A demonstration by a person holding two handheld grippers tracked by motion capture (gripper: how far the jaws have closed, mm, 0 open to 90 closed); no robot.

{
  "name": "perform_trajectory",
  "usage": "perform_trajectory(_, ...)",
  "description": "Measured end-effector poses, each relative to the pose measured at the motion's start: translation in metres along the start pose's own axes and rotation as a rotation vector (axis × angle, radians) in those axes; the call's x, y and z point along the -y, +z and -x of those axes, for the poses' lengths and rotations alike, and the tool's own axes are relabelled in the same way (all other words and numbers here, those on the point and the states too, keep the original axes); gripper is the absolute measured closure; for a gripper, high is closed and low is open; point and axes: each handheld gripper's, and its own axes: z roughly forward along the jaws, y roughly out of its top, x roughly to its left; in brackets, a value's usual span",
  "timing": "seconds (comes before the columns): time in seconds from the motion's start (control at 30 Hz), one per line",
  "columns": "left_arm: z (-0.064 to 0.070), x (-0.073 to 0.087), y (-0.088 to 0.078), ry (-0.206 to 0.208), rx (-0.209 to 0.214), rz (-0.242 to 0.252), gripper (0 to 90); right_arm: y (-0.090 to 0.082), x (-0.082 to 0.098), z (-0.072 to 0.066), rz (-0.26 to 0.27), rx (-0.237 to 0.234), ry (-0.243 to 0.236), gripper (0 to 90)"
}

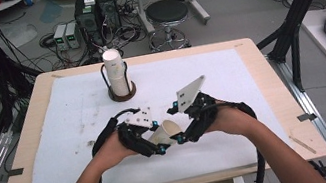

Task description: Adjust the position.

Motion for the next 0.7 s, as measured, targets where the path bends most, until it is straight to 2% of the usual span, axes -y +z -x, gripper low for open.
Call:
perform_trajectory(0.13,-0.002,0.012,-0.007,-0.043,-0.026,0.076,34.3,-0.011,0.013,0.002,0.148,0.034,0.071,20.8)
perform_trajectory(0.23,-0.002,0.021,-0.013,-0.064,-0.048,0.137,33.8,-0.017,0.027,0.003,0.262,0.096,0.129,19.9)
perform_trajectory(0.3,-0.002,0.027,-0.017,-0.084,-0.060,0.184,33.8,-0.020,0.036,0.004,0.337,0.114,0.181,19.9)
perform_trajectory(0.37,-0.003,0.032,-0.023,-0.092,-0.083,0.217,33.7,-0.023,0.046,0.004,0.390,0.148,0.213,19.9)
perform_trajectory(0.5,-0.003,0.041,-0.033,-0.115,-0.121,0.290,33.5,-0.027,0.061,0.002,0.463,0.207,0.271,19.5)
perform_trajectory(0.57,-0.003,0.046,-0.037,-0.125,-0.137,0.309,33.4,-0.027,0.068,0.002,0.488,0.242,0.291,19.1)
perform_trajectory(0.7,-0.003,0.054,-0.043,-0.134,-0.163,0.338,33.3,-0.026,0.080,0.001,0.489,0.291,0.314,19.1)
